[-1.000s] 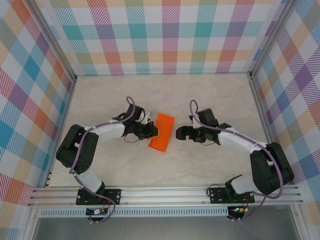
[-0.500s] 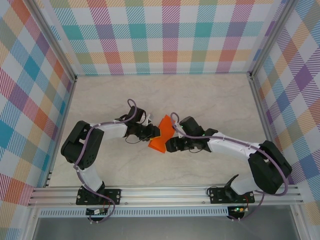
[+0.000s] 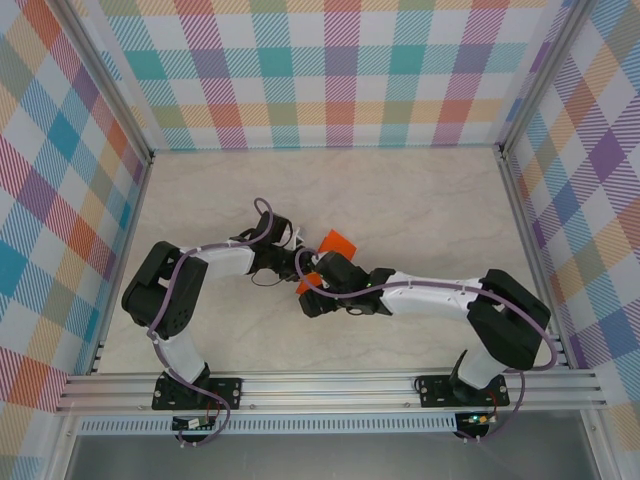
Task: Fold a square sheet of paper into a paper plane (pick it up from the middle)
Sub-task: Fold the triangle a second time at the center of the table.
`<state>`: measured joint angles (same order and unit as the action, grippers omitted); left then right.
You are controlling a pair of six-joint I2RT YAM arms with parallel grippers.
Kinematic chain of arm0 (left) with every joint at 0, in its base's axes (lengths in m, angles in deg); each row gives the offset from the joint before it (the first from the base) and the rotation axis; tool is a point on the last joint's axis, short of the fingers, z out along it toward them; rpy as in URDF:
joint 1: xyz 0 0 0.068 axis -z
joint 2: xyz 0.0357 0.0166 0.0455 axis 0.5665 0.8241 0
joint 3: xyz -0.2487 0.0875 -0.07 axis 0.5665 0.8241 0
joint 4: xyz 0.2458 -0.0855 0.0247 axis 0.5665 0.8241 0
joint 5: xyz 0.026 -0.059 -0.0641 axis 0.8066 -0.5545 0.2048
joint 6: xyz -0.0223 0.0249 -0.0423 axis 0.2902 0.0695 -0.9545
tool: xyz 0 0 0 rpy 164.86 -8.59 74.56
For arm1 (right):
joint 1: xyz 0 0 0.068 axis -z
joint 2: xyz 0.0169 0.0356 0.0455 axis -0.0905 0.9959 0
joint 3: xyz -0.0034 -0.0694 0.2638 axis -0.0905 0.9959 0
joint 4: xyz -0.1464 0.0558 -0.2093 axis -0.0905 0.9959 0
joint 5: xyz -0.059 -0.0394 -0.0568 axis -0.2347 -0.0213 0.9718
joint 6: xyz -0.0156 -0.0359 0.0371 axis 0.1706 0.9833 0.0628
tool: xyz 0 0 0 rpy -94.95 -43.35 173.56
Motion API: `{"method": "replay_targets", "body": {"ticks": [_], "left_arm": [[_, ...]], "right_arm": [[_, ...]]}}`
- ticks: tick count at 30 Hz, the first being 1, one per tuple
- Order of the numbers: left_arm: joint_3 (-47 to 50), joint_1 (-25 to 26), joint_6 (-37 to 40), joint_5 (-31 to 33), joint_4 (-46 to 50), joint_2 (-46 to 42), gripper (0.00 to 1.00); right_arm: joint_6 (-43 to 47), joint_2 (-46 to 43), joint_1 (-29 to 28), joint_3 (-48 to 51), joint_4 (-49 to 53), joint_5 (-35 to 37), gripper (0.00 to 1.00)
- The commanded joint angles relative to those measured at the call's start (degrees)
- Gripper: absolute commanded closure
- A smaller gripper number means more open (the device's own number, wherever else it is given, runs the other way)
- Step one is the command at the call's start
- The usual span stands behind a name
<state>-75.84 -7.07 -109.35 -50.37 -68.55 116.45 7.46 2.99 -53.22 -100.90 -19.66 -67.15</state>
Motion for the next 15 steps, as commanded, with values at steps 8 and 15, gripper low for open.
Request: {"method": "replay_targets", "body": {"ticks": [8, 15], "left_arm": [[-0.16, -0.55, -0.49, -3.12, -0.81, -4.53, 0.66], [-0.26, -0.55, -0.70, -3.23, -0.90, -4.15, 0.72]], "right_arm": [[-0.67, 1.33, -4.13, -3.60, 1.19, 9.79, 0.14], [-1.72, 3.47, -5.60, -6.10, 4.11, 14.05, 0.14]]}}
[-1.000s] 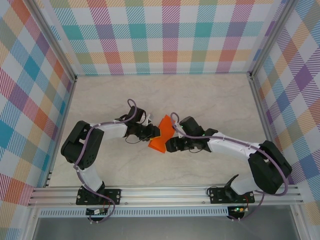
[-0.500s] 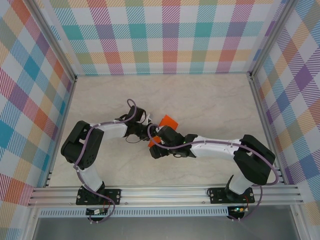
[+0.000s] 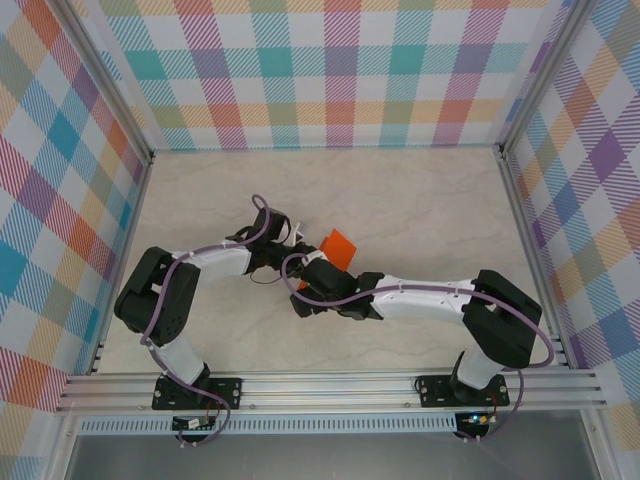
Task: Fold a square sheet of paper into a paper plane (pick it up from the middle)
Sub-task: Fold the triangle a second time at the center of the table.
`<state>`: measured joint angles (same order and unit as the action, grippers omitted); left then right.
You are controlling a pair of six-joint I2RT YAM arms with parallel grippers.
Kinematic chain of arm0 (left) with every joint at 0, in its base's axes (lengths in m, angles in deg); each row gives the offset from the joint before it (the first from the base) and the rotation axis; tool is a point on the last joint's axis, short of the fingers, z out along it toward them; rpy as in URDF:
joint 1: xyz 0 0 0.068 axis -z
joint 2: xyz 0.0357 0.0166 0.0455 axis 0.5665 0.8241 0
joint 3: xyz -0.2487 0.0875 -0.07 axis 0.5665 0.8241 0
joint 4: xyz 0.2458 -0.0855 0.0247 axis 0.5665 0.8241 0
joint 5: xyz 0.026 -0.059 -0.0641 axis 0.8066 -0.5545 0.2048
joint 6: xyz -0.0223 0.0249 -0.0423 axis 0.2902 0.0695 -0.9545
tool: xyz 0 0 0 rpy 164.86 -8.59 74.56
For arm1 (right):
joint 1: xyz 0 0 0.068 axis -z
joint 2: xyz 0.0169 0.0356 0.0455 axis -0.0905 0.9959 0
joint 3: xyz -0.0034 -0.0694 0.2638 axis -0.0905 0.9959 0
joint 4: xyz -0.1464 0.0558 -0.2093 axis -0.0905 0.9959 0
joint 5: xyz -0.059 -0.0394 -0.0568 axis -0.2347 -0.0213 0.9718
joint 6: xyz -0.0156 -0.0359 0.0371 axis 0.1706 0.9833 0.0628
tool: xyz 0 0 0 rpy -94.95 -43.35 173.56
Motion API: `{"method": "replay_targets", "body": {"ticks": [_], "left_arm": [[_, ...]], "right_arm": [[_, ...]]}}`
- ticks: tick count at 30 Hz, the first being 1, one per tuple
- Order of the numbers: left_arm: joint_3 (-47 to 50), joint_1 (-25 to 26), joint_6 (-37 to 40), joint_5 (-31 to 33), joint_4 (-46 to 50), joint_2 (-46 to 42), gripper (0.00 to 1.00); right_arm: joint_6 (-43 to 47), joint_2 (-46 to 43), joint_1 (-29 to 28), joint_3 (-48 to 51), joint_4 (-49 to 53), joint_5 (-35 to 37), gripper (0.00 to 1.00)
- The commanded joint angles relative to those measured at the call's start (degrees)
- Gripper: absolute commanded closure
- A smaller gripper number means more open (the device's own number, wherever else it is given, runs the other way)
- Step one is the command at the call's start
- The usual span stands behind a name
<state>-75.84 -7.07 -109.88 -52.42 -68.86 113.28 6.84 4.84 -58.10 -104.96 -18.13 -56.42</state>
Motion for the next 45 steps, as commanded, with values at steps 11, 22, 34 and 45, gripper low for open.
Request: {"method": "replay_targets", "body": {"ticks": [11, 22, 34, 45], "left_arm": [[-0.08, -0.59, -0.18, -0.82, -0.31, -1.56, 0.73], [-0.24, -0.63, 0.26, 0.23, 1.02, -1.32, 0.73], [-0.66, -0.66, 0.60, 1.28, 2.08, -1.92, 0.73], [-0.44, -0.63, -0.12, -0.23, 0.72, -2.38, 0.76]], "right_arm": [[-3.69, 7.58, -3.59, -8.68, 9.80, 13.39, 0.26], [-4.47, 6.93, -4.48, -8.79, 11.35, 16.15, 0.49], [-4.85, 5.64, -4.46, -8.08, 13.18, 17.37, 0.66], [-0.92, 1.95, -4.48, -3.30, 3.99, 9.77, 0.48]]}}
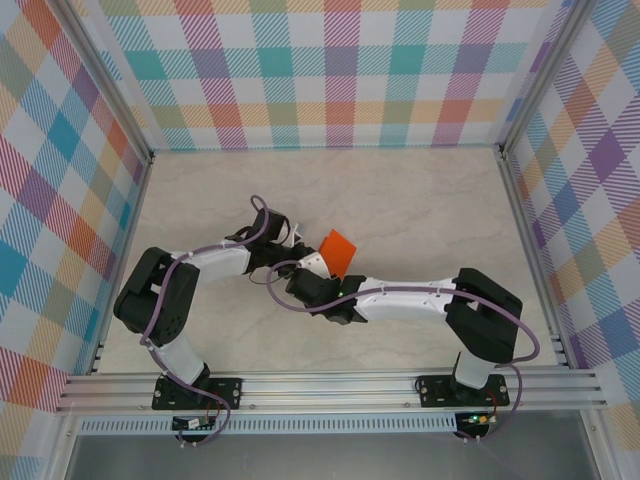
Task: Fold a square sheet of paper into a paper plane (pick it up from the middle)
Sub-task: Fold the triangle a second time at the center of the table.
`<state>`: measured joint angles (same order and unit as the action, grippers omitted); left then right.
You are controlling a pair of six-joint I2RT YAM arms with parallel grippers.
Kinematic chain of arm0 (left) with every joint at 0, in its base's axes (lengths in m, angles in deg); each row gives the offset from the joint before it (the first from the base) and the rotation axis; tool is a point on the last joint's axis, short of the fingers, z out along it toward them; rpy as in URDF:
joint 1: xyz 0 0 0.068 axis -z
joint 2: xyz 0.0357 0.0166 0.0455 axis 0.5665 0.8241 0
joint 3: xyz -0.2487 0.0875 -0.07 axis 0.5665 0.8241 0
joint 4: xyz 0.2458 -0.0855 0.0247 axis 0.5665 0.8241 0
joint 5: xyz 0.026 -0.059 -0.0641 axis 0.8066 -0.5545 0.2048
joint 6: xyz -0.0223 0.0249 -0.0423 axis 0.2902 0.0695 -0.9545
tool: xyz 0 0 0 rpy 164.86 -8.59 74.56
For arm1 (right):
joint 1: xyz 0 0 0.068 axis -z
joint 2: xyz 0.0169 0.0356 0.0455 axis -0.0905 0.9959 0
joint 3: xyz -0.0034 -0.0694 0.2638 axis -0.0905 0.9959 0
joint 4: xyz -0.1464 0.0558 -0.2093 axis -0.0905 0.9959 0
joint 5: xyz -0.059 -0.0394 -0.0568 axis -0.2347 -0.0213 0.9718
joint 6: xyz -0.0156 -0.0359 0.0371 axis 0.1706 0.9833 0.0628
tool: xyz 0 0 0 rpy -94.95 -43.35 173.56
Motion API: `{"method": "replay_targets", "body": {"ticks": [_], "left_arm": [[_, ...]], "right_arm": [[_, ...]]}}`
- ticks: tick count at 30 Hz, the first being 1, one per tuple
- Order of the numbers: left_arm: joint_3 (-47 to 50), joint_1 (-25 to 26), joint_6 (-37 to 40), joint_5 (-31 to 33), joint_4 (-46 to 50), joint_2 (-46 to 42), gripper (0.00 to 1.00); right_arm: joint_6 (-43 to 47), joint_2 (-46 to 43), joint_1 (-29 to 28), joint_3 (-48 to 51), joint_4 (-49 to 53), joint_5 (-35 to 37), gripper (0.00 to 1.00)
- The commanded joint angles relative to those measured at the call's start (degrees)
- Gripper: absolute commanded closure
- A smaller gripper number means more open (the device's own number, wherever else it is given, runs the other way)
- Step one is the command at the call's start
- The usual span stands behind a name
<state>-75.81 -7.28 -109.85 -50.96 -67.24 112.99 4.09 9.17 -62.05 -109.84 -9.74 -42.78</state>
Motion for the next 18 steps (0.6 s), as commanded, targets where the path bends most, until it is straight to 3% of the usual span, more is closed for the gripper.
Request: {"method": "replay_targets", "body": {"ticks": [1, 5, 7, 11, 18], "left_arm": [[-0.43, -0.42, -0.43, -2.17, -1.51, -2.02, 0.76], [-0.29, -0.41, -0.91, -2.91, -2.42, -1.84, 0.78], [-0.27, -0.39, -1.08, -3.24, -2.54, -1.89, 0.78], [-0.08, -0.39, -1.14, -3.40, -2.71, -1.94, 0.78], [0.16, -0.42, -1.23, -3.56, -2.79, -2.32, 0.79]], "right_arm": [[1.84, -1.77, -0.52, 0.91, -4.06, -4.10, 0.43], [0.87, 1.84, -0.52, -2.56, -0.92, -1.62, 0.30], [-0.23, 2.84, -0.52, -3.56, 0.15, 0.39, 0.29], [-2.70, 4.81, -0.52, -6.04, 4.32, 6.04, 0.34], [-4.44, 6.90, -0.52, -7.66, 7.14, 8.46, 0.45]]}}
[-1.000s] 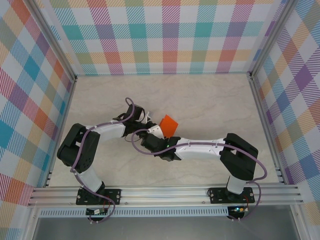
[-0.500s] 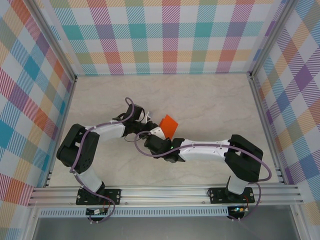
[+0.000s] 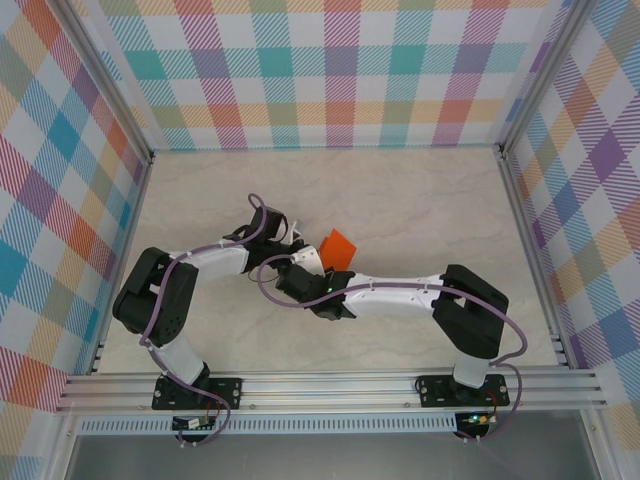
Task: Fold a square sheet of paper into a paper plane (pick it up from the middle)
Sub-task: Fold the triangle a second time at the center of the table.
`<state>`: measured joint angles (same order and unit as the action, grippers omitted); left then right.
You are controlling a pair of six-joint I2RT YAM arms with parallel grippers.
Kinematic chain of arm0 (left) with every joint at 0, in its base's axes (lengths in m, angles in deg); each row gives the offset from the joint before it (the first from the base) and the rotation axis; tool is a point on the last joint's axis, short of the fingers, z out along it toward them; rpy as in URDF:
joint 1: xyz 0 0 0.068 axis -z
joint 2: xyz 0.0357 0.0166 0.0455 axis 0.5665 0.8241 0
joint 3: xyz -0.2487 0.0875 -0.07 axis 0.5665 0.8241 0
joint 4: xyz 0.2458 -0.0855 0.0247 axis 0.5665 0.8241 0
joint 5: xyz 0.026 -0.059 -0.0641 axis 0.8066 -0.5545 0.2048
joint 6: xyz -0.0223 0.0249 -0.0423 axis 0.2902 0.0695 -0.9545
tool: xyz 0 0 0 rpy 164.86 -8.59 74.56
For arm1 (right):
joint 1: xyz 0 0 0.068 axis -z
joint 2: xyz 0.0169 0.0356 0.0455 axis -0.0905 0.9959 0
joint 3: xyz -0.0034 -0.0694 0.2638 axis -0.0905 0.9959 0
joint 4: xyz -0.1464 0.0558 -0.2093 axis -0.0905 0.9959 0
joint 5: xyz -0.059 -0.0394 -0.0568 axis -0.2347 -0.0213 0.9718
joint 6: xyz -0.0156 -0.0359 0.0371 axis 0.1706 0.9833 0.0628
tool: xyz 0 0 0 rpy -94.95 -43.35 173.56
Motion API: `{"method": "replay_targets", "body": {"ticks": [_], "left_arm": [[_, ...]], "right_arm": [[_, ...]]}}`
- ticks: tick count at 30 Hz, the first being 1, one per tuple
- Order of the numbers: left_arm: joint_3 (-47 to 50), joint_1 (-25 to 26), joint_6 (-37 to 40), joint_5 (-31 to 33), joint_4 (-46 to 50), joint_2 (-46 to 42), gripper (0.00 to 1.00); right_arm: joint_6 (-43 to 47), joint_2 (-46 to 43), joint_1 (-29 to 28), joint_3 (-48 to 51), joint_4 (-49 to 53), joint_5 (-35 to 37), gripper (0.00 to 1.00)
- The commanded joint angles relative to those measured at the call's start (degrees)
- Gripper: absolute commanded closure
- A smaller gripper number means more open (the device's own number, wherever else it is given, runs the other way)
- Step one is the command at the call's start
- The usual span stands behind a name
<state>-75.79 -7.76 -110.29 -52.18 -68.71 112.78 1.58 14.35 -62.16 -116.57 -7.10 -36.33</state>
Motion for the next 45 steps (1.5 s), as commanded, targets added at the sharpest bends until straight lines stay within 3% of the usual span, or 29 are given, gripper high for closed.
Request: {"method": "replay_targets", "body": {"ticks": [1, 8, 19, 33, 37, 41, 45], "left_arm": [[0.11, 0.05, -0.73, -2.29, -1.24, -2.00, 0.79], [-0.07, 0.05, -0.54, -1.89, -0.73, -1.97, 0.79], [-0.54, 0.06, -0.37, -1.44, -0.19, -1.52, 0.79], [-0.58, 0.07, -0.90, -2.67, -1.41, -0.36, 0.77], [-0.45, 0.14, -0.96, -3.24, -1.67, -0.49, 0.77], [-0.42, 0.11, -0.95, -3.76, -2.02, -0.58, 0.77], [-0.38, 0.13, -1.13, -4.21, -2.37, -0.64, 0.77]], "right_arm": [[-2.03, 1.72, -0.42, -0.96, 4.67, 2.04, 0.46], [-2.55, 0.13, -0.41, -0.35, 6.76, 3.77, 0.56], [-4.69, -0.27, -0.67, -0.10, 10.74, 3.88, 0.53], [-4.39, -1.30, -1.64, -0.35, 8.80, 2.83, 0.38], [-2.46, -0.48, -2.03, -1.33, 8.20, 2.76, 0.26], [-0.76, 0.00, -2.07, -1.27, 5.49, -1.65, 0.17], [-1.35, 2.16, -2.08, -3.17, 6.82, -0.81, 0.14]]}}
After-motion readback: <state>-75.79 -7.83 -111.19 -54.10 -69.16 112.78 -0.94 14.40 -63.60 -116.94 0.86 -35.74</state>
